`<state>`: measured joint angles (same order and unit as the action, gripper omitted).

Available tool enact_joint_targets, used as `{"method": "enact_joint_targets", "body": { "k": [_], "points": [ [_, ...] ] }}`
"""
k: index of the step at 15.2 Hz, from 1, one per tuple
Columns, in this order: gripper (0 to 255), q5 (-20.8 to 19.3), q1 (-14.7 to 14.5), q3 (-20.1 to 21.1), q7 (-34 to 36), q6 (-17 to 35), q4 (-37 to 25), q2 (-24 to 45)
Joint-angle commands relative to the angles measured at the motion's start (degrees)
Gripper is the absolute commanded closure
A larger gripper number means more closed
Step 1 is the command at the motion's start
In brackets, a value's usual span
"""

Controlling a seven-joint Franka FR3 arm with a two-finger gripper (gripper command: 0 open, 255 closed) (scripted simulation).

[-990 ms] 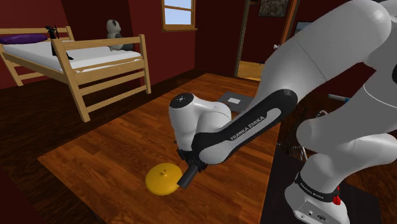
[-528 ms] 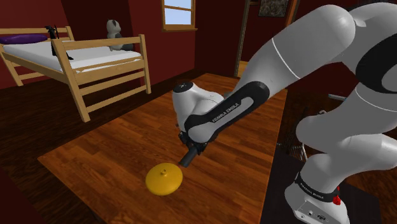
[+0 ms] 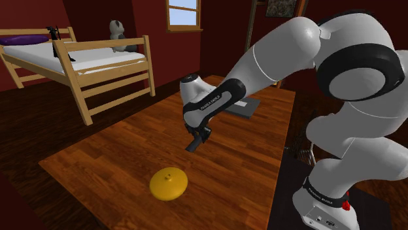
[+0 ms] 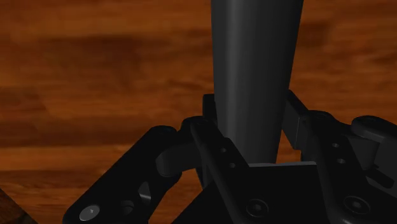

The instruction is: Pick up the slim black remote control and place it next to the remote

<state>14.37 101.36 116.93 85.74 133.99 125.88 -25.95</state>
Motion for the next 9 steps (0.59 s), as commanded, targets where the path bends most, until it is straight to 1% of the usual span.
{"method": "enact_joint_targets", "body": {
  "k": [1,9],
  "points": [
    [255,1.0,4.2,1.4,-3.0,-0.3,-2.1,-1.4],
    [255,5.9,22.3,8.0,-14.1,-3.3,-14.5,-9.3]
  ]
}}
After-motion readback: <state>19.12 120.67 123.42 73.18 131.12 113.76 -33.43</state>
